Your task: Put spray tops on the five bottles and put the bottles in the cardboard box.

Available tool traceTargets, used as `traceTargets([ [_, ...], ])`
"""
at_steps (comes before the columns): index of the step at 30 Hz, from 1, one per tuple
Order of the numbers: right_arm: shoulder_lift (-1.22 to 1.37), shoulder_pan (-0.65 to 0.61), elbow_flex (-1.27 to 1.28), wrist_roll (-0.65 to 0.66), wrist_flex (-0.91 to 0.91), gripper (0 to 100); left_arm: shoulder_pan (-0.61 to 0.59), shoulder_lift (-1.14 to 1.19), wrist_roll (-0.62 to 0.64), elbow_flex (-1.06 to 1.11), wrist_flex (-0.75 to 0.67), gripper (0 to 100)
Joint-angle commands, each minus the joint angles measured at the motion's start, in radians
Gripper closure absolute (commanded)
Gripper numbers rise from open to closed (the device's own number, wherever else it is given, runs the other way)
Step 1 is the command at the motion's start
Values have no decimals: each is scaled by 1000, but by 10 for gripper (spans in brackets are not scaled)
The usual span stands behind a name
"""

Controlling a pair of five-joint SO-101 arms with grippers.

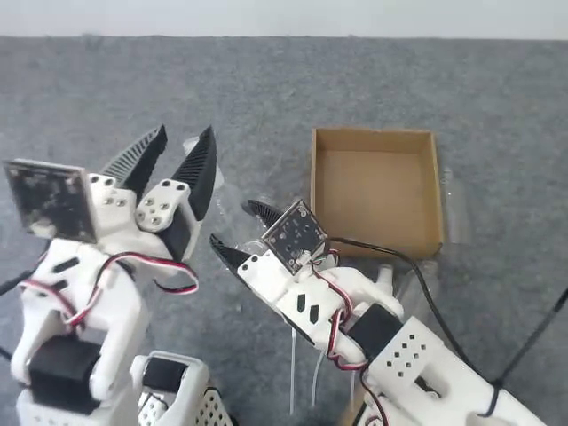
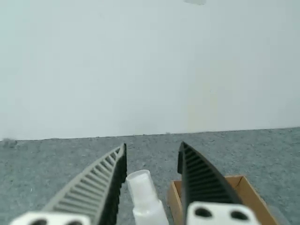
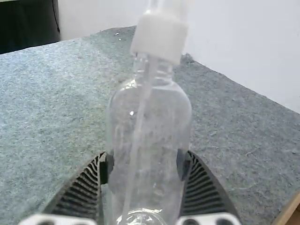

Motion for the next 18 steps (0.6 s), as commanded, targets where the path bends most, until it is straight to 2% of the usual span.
traceTargets([
  [1, -47, 12, -12, -11, 2, 986, -49, -5, -60, -65, 68, 813],
  [4, -47, 13, -12, -11, 4, 924, -87, -3, -94, -58, 120, 753],
  [7, -47, 8, -12, -11, 12, 876, -120, -5, -103, -4, 132, 735],
  [11, -47, 8, -15, -11, 22, 878, -152, -5, -112, 79, 129, 735],
  [15, -47, 8, -17, -11, 15, 951, -180, -5, -112, 116, 127, 733],
  [18, -47, 8, -18, -11, 16, 953, -207, -5, -112, 120, 110, 734],
])
